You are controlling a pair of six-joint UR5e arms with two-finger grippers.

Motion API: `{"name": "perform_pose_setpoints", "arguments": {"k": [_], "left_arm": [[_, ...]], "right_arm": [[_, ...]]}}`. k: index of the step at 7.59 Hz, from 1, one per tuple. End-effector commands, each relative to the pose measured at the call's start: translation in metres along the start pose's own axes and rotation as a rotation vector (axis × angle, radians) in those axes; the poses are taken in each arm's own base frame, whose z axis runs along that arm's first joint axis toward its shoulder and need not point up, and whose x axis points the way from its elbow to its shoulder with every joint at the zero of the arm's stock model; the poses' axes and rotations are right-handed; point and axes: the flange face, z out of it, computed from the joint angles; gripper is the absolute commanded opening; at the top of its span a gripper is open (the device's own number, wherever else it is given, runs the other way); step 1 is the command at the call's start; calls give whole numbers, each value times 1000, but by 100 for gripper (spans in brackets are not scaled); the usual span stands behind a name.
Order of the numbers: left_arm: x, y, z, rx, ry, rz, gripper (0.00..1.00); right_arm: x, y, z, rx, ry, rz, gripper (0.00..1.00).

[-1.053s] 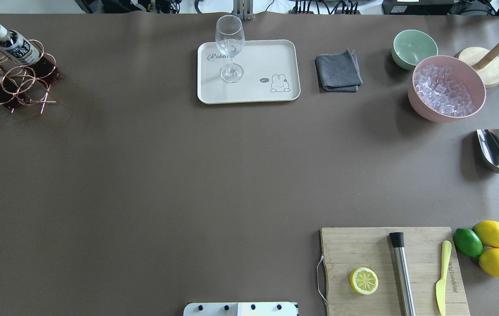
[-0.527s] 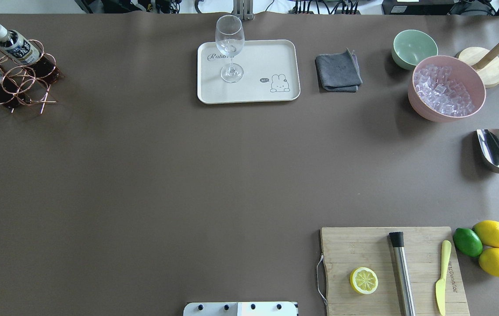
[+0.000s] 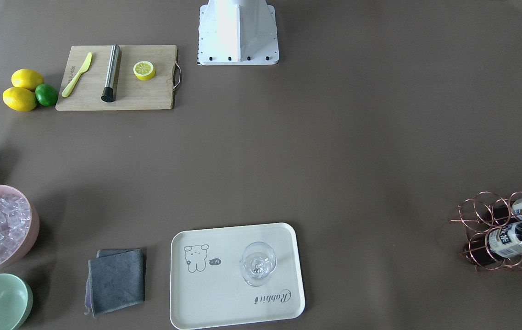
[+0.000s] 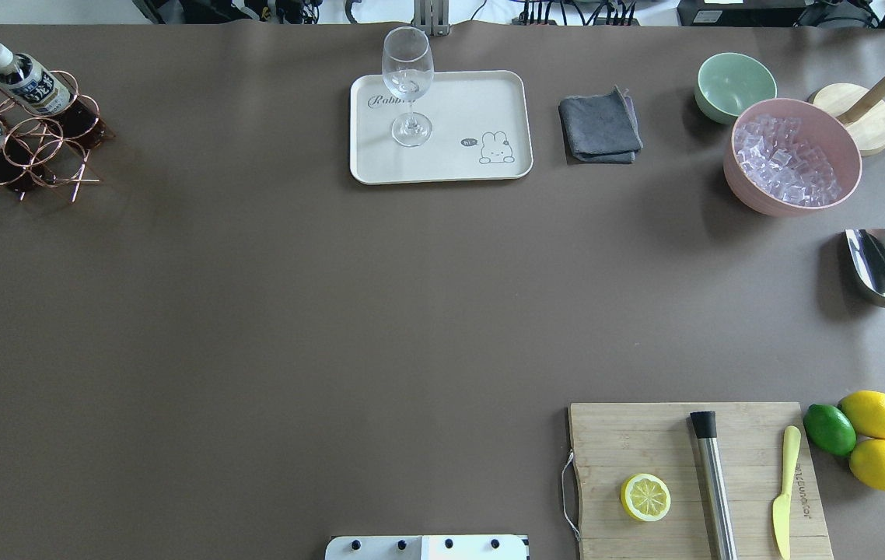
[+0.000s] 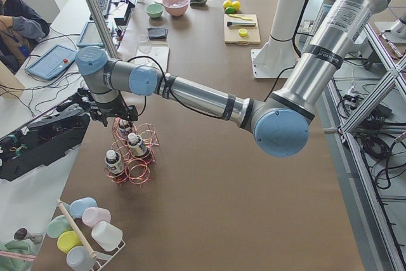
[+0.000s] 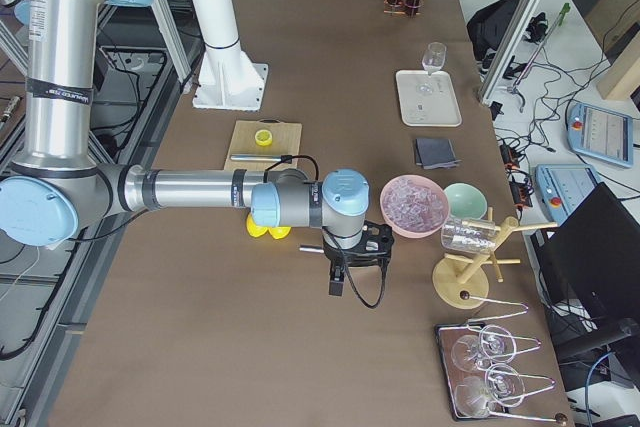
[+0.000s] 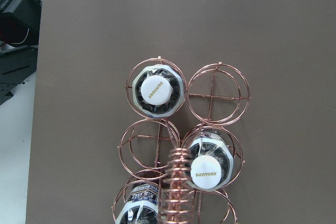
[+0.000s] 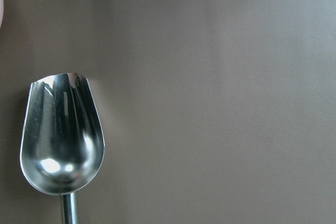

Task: Take tea from basket to plate

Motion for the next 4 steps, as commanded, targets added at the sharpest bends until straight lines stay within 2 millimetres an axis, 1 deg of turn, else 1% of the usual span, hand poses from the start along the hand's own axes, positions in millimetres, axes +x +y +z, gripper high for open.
{"name": "perform_pose_setpoints", "arguments": {"k": [1, 2, 3, 4], "left_arm": [[4, 4, 4, 0, -1, 3, 86], [4, 2, 3, 2, -2, 3, 80], [4, 1, 2, 5, -3, 5, 67], [3, -1, 0, 6, -4, 2, 20]], "right_arm": [[0, 1, 0, -1, 0, 0, 100], [0, 0, 1, -1, 0, 0, 100], [1, 1, 1, -2, 1, 1, 100], [0, 0, 1, -1, 0, 1, 100]]}}
